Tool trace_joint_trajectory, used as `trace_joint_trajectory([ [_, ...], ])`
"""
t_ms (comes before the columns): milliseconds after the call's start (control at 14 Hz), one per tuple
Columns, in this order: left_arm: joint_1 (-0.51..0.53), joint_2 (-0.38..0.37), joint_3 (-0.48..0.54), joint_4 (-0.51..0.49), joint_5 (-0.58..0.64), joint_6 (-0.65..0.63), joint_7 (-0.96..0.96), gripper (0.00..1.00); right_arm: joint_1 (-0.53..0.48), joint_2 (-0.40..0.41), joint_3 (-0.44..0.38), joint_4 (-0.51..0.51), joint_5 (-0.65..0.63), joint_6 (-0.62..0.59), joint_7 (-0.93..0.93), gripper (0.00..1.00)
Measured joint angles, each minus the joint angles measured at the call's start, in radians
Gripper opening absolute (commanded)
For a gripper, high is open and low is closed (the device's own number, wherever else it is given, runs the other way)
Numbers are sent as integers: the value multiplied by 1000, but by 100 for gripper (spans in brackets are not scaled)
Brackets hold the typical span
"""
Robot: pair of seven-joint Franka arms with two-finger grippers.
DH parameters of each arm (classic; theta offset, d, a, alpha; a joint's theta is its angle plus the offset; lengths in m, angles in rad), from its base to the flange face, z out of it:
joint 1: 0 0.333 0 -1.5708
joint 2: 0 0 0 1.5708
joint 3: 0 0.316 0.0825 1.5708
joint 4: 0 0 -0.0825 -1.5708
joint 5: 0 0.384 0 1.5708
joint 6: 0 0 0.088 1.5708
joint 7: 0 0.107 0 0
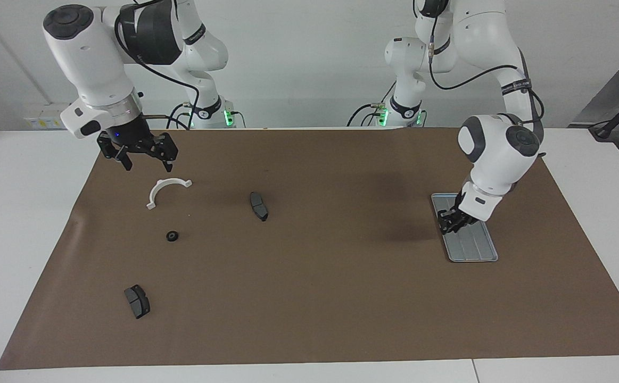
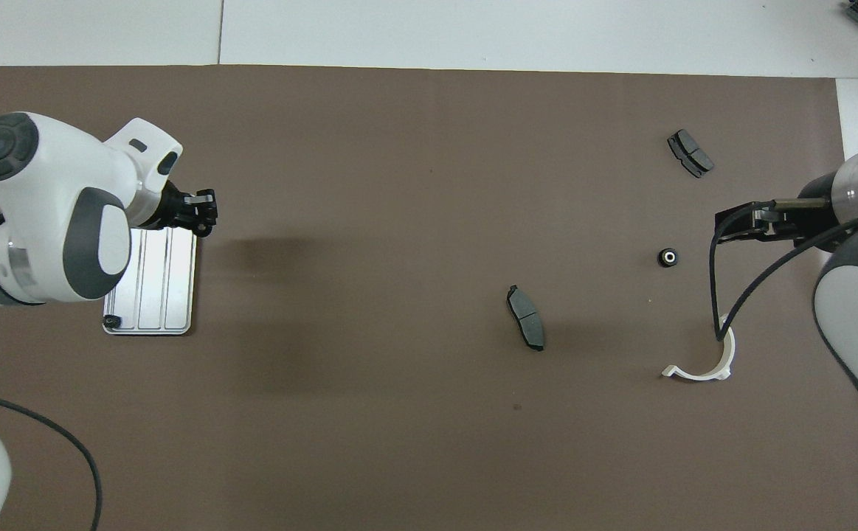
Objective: Place bearing gear from tray to pile
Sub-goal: 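Carry the gear to mid-mat and release it while the right gripper reaches in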
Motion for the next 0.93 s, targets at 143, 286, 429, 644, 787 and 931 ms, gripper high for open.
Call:
trace_joint_trajectory([
  [143,-151,14,-4,8,0,0,-194,17,0,0,0,0,0,0,0,100],
  [286,-291,24,-5,15,0,0,-348,17,0,0,0,0,0,0,0,100],
  [429,-383,37,-4,18,9,0,-432,17,0,0,0,0,0,2,0,100],
  [644,-466,90,-3,19,25,22,-499,36,0,-1,0,0,0,2,0,100],
  [787,-483,126,-3,19,27,64,-506,93,0,-1,0,0,0,2,0,100],
  [931,-483,134,3,27,32,89,-505,100,0,-1,0,0,0,2,0,100],
])
